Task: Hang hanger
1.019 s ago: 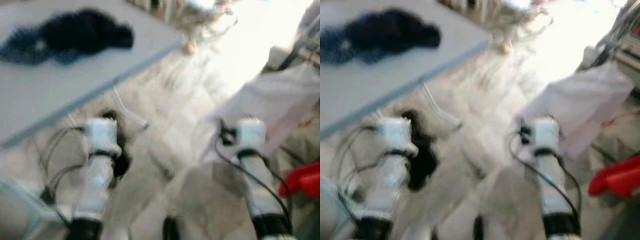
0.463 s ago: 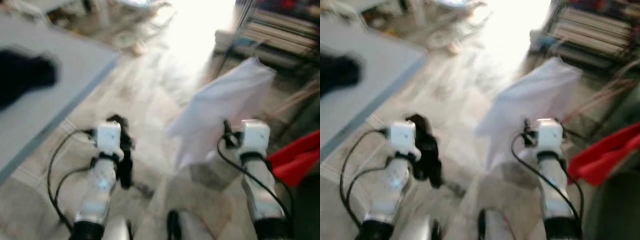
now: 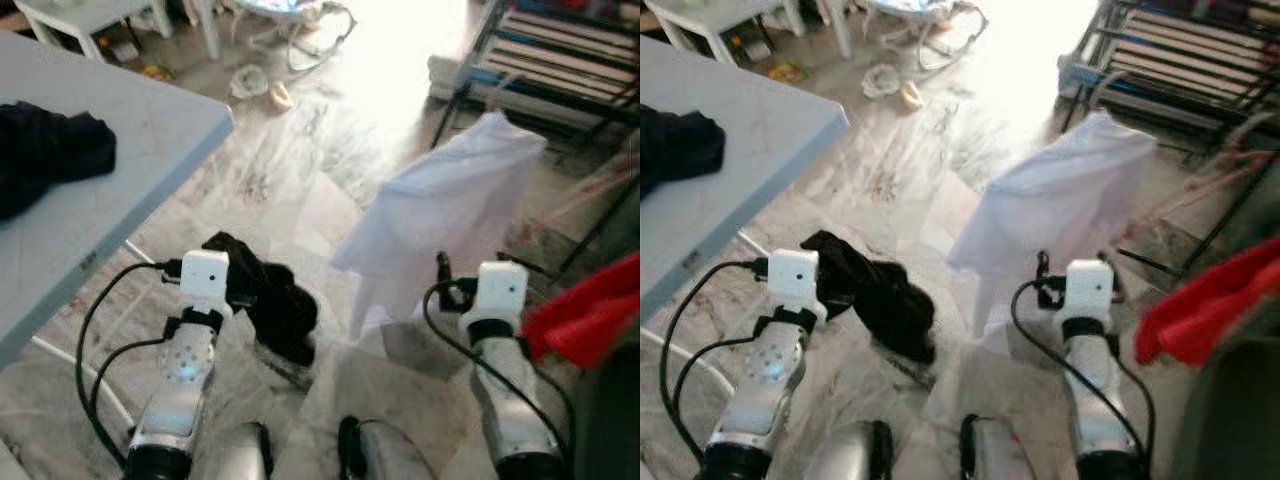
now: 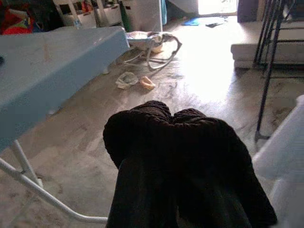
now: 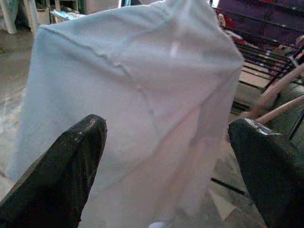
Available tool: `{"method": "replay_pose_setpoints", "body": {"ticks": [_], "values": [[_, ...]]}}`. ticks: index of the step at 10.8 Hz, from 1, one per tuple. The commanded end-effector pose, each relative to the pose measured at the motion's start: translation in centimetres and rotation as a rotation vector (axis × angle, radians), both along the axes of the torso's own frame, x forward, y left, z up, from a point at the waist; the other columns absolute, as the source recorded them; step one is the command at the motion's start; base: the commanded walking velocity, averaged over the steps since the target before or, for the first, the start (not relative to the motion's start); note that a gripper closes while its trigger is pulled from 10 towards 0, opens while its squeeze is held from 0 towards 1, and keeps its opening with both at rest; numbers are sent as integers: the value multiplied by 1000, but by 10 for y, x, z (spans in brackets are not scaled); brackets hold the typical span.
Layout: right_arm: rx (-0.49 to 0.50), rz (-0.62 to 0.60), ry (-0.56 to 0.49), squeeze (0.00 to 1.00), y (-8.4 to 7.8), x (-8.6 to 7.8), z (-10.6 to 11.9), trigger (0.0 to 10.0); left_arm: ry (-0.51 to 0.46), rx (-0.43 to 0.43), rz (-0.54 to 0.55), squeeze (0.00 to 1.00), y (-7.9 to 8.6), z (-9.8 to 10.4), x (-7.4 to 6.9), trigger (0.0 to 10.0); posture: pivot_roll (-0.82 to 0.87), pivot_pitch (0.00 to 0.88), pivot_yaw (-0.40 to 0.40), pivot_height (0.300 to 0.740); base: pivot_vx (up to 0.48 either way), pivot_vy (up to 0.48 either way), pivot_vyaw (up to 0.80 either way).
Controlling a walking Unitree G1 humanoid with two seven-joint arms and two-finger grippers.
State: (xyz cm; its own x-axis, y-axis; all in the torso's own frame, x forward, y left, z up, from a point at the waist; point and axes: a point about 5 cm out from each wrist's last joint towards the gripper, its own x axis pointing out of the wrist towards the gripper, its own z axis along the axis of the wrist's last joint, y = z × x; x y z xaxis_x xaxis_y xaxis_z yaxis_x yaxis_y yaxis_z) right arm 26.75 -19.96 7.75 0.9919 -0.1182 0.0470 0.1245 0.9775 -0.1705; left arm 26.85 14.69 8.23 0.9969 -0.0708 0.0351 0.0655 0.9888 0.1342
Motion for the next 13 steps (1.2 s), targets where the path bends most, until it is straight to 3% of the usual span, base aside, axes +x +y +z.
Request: {"method": "replay_pose_setpoints", "body": {"ticks": [1, 7, 11, 13], "values": [[-4, -10, 10, 0, -6, 0, 0, 10000, -10, -13, 2, 0, 1, 3, -2, 10000, 14, 183, -1, 740, 296, 379, -800], [-22, 12, 10, 0, -6, 5, 5, 10000, -13, -46, -39, 0, -4, 2, -7, 10000, 11, 188, -19, 740, 321, 356, -800], [-23, 16, 11, 0, -5, 6, 5, 10000, -11, -77, -21, 0, -8, 2, -7, 10000, 16, 183, -25, 740, 98, 0, -800], [-23, 20, 8, 0, -5, 7, 6, 10000, -16, -82, -64, 0, -10, 3, -8, 10000, 18, 183, -30, 740, 142, 193, -225]]}}
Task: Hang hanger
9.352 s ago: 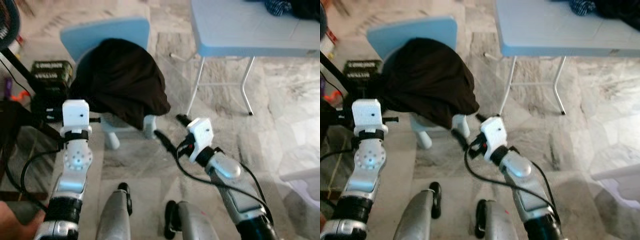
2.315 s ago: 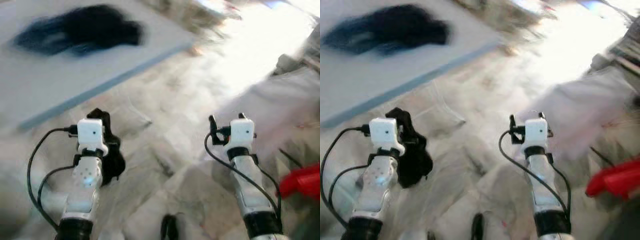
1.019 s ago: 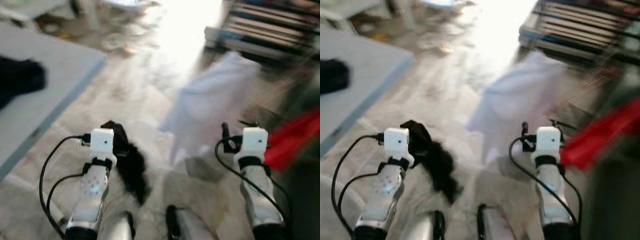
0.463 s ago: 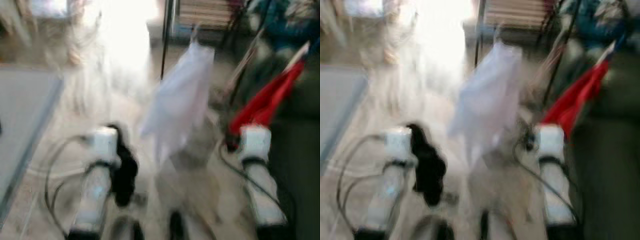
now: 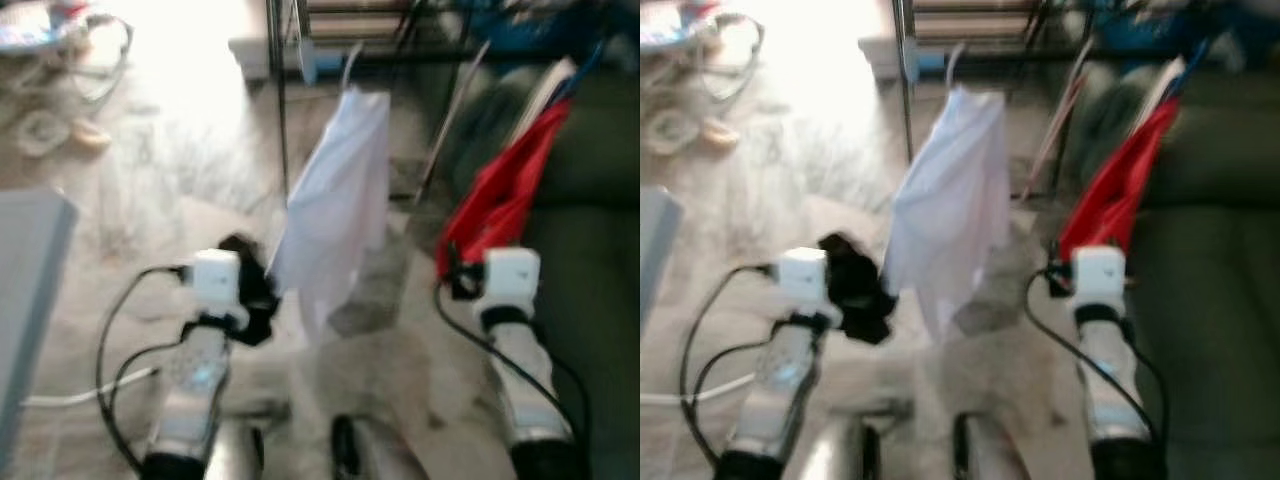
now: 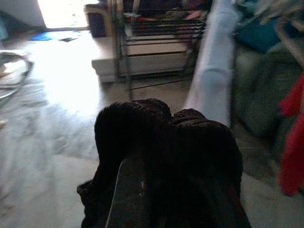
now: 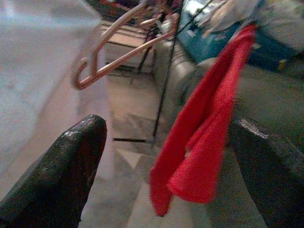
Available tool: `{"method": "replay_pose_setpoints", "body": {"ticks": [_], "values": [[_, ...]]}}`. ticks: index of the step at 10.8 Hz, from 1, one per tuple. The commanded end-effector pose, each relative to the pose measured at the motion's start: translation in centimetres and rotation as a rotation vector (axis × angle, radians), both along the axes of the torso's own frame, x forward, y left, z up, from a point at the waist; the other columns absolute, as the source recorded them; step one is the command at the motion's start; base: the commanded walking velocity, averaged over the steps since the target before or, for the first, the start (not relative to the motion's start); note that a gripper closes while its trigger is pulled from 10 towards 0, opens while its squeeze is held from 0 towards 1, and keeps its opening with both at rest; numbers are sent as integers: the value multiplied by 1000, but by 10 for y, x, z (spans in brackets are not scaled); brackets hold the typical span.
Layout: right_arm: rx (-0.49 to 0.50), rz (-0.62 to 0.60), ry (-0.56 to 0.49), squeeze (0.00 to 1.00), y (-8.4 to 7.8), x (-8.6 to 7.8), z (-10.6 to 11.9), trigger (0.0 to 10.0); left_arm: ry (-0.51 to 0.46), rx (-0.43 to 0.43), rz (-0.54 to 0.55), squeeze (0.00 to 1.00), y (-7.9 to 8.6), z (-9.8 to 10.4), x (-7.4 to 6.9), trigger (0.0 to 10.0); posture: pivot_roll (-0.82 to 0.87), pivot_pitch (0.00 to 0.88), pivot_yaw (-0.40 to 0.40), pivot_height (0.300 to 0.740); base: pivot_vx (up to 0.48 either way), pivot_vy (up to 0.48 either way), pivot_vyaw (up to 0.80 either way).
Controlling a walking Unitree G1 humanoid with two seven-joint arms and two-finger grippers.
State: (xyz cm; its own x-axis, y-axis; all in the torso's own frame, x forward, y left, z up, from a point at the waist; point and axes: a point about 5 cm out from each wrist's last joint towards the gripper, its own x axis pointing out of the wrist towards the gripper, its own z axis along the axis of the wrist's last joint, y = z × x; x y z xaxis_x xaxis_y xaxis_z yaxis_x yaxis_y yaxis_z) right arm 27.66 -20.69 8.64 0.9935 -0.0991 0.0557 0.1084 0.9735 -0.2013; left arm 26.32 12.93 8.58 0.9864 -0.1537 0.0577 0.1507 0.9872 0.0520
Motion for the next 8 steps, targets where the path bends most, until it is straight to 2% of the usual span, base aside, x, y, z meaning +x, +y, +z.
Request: {"method": "replay_pose_setpoints", "body": {"ticks": [1, 3, 8], "values": [[7, 2, 13, 0, 2, -1, -3, 10000, -4, 5, 14, 0, 7, 0, -3, 10000, 18, 183, -30, 740, 292, 379, 0], [-22, 10, 1, 0, 2, 0, 0, 10000, -15, 12, 1, 0, 6, 2, -2, 10000, 15, 184, -31, 740, 324, 353, 0], [-37, 2, -4, 0, -2, 0, 2, 10000, -22, 32, -57, 0, -3, 1, -3, 10000, 2, 186, -34, 740, 462, 0, 0]]}}
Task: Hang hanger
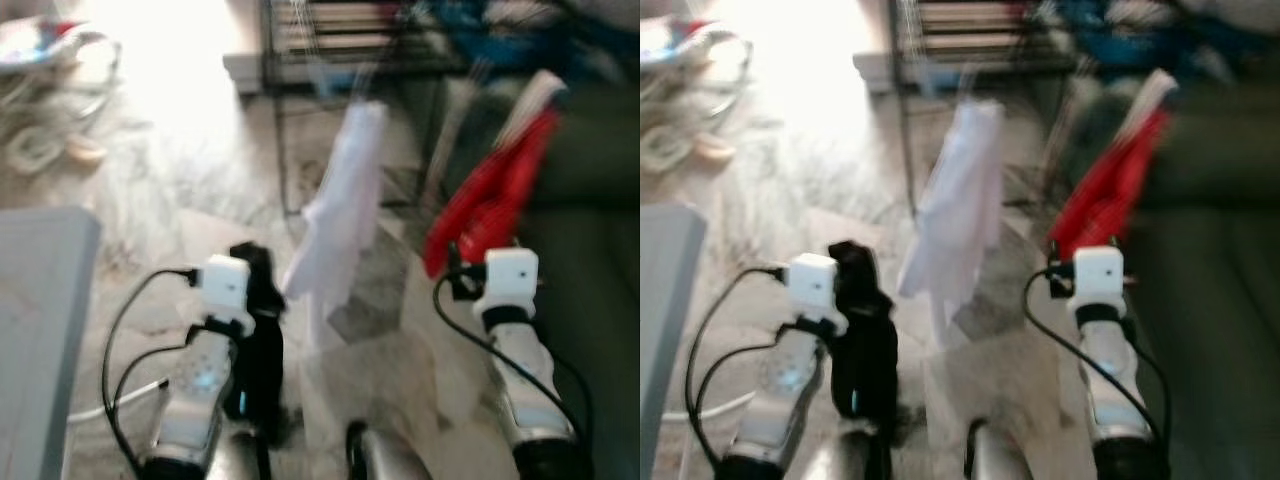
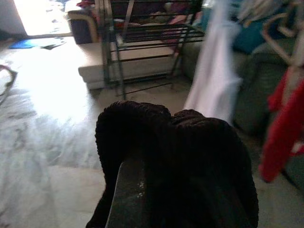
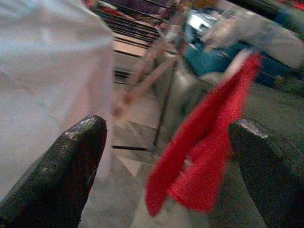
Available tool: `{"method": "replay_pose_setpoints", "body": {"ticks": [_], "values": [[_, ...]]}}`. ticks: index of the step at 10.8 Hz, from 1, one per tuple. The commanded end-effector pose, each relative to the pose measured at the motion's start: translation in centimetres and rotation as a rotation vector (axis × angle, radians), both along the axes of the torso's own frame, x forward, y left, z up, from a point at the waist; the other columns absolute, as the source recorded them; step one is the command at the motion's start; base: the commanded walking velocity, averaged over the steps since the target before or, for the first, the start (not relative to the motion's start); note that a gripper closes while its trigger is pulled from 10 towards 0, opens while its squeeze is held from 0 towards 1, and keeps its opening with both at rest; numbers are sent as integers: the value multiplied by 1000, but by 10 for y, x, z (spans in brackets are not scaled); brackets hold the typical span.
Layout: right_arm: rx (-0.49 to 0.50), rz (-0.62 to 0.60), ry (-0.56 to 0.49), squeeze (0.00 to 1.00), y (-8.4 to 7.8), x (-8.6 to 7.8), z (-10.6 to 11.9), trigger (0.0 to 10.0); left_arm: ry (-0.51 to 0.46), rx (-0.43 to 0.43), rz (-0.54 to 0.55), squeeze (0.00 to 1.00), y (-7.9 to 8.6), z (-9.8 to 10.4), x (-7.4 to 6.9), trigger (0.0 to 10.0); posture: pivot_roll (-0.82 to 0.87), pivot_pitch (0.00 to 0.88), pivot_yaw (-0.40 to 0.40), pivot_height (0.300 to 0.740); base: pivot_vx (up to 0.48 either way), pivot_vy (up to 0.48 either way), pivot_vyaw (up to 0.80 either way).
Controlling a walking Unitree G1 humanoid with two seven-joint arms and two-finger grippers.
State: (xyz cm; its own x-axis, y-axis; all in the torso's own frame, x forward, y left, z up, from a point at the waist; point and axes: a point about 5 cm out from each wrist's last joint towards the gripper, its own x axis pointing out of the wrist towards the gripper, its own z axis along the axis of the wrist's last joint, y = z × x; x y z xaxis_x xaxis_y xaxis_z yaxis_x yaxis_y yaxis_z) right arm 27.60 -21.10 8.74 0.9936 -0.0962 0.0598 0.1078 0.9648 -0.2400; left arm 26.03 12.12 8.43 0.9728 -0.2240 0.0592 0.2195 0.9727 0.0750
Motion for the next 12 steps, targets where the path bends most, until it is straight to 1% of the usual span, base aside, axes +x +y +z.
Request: {"method": "replay_pose_setpoints", "body": {"ticks": [1, 2, 4, 6, 7, 8, 9, 12], "values": [[0, -3, -4, 0, 2, 1, 1, 10000, -13, 9, 5, 0, 3, 1, -1, 10000, 1, 185, -34, 740, 480, 0, 0], [-1, -8, -4, 0, 2, 1, 0, 10000, 1, -17, 6, 0, 2, 1, 0, 10000, 1, 182, -33, 740, 480, 0, 0], [-6, -11, -1, 0, 3, 0, -1, 10000, -14, 1, -8, 0, 1, 2, 1, 10000, 0, 180, -31, 740, 469, 0, 0], [-13, -20, -3, 0, 1, 1, 0, 10000, -3, -13, -14, 0, -1, 1, 1, 10000, -1, 178, -33, 740, 471, 0, 0], [-19, -24, -5, 0, 0, 2, 0, 10000, 12, -41, -7, 0, -2, 0, 2, 10000, -1, 178, -33, 740, 364, 311, 0], [-23, -27, -7, 0, -1, 2, 1, 10000, 34, -40, 3, 0, -2, -2, 3, 10000, -1, 178, -33, 740, 319, 360, 0], [-26, -29, -7, 0, 0, 3, 1, 10000, 3, -25, -12, 0, -2, 0, 2, 10000, -1, 178, -33, 740, 281, 390, 0], [-46, -47, 1, 0, -1, 4, 0, 10000, 6, -30, -32, 0, -6, 0, 0, 10000, 0, 179, -36, 740, 0, 0, 0]]}}
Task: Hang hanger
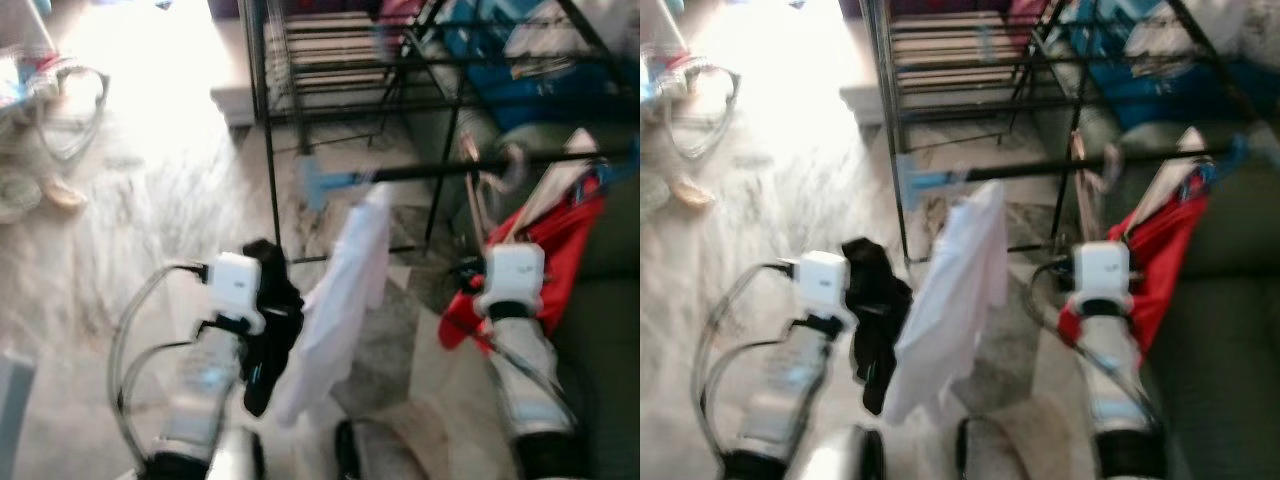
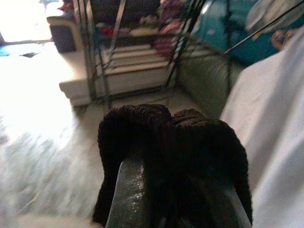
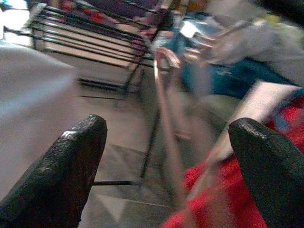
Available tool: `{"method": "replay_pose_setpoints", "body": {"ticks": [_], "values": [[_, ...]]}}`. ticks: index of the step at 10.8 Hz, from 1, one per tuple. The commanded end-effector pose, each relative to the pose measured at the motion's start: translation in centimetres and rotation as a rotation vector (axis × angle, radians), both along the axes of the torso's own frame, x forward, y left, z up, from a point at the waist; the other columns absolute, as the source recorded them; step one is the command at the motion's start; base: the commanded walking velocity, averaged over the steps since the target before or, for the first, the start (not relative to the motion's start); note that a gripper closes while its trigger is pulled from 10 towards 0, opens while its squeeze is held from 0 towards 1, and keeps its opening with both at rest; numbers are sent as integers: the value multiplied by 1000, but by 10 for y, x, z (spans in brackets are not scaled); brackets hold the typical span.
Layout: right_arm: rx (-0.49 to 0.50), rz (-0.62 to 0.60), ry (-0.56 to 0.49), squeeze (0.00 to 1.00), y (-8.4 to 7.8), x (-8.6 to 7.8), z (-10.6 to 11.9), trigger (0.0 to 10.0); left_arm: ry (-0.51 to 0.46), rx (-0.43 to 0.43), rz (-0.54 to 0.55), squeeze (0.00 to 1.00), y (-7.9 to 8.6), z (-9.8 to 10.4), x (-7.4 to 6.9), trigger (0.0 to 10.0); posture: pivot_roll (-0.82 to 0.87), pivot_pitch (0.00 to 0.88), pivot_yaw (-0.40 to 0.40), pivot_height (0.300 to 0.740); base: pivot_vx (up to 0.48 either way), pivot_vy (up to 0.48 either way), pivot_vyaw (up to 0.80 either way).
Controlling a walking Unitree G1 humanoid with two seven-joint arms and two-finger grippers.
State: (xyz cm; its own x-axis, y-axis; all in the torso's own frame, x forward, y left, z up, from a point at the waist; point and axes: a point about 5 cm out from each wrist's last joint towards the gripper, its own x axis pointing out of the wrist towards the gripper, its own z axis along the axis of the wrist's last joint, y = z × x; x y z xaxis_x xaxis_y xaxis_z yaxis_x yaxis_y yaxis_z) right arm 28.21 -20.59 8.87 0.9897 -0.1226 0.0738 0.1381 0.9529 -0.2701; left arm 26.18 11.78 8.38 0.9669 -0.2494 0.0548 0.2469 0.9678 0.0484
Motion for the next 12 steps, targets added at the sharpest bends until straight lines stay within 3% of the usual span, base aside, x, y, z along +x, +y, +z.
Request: {"method": "replay_pose_setpoints", "body": {"ticks": [1, 4, 8, 10, 12], "values": [[-7, -16, 22, 0, -6, -3, -4, 10000, -2, -4, -7, 0, -3, 0, -1, 10000, -2, 179, -37, 740, 0, 0, 0], [-25, -27, 14, 0, -10, -4, -2, 10000, 10, 3, -15, 0, -5, -2, -1, 10000, -4, 179, -36, 740, 0, 0, 0], [-181, -67, -51, 0, -28, -13, 12, 10000, 30, 13, -18, 0, -6, -6, -2, 10000, -10, 180, -39, 740, 0, 0, 0], [-197, -104, -10, 0, -43, -15, 7, 10000, 39, 21, -21, 0, -7, -7, -1, 10000, -16, 181, -37, 740, 0, 0, 0], [-154, -78, 61, 0, -44, -9, -1, 10000, 41, 23, -12, 0, -6, -7, 0, 10000, -16, 182, -38, 740, 0, 0, 0]]}}
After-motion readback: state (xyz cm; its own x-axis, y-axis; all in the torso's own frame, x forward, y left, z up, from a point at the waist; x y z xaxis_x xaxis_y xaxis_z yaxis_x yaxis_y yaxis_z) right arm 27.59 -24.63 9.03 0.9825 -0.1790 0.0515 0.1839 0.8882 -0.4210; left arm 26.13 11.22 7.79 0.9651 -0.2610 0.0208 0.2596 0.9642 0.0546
